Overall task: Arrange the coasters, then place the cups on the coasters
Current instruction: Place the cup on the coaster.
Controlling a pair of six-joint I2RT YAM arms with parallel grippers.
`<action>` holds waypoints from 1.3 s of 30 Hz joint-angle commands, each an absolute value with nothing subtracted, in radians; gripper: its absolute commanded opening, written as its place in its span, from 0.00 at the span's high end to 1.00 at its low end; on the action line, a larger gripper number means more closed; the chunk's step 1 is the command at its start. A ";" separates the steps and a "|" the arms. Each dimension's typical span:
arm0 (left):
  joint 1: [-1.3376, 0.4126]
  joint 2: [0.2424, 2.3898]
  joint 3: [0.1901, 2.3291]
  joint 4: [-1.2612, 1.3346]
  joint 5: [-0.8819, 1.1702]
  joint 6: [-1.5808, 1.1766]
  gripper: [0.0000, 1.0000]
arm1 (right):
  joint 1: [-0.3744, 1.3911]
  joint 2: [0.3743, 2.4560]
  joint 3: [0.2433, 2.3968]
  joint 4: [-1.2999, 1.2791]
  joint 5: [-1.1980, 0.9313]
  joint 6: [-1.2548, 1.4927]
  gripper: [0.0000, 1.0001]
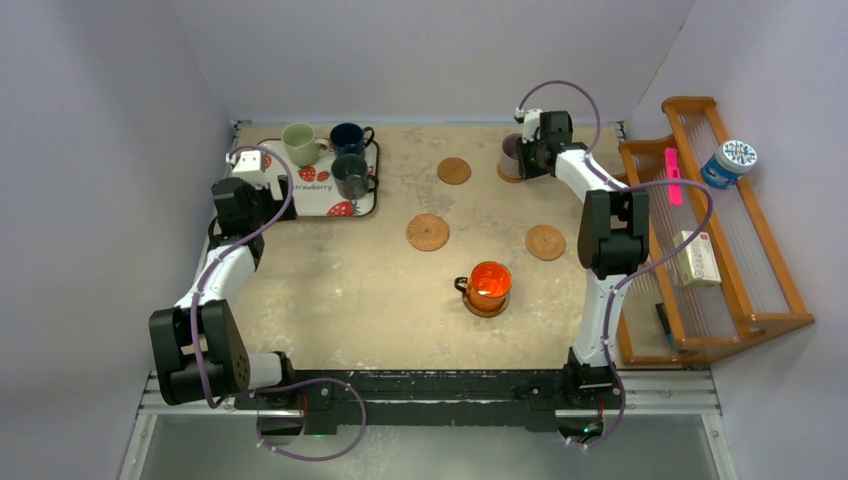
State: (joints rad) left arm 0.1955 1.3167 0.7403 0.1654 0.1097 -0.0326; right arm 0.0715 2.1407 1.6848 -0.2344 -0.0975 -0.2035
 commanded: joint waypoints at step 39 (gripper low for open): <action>0.203 1.318 0.750 0.204 0.137 -0.037 0.00 | 0.069 2.042 1.725 -0.229 -0.139 -0.215 0.46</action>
State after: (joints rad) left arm 0.1955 1.3167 0.7403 0.1654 0.1204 -0.0330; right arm 0.0715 2.1063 1.6848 -0.2340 -0.1062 -0.2058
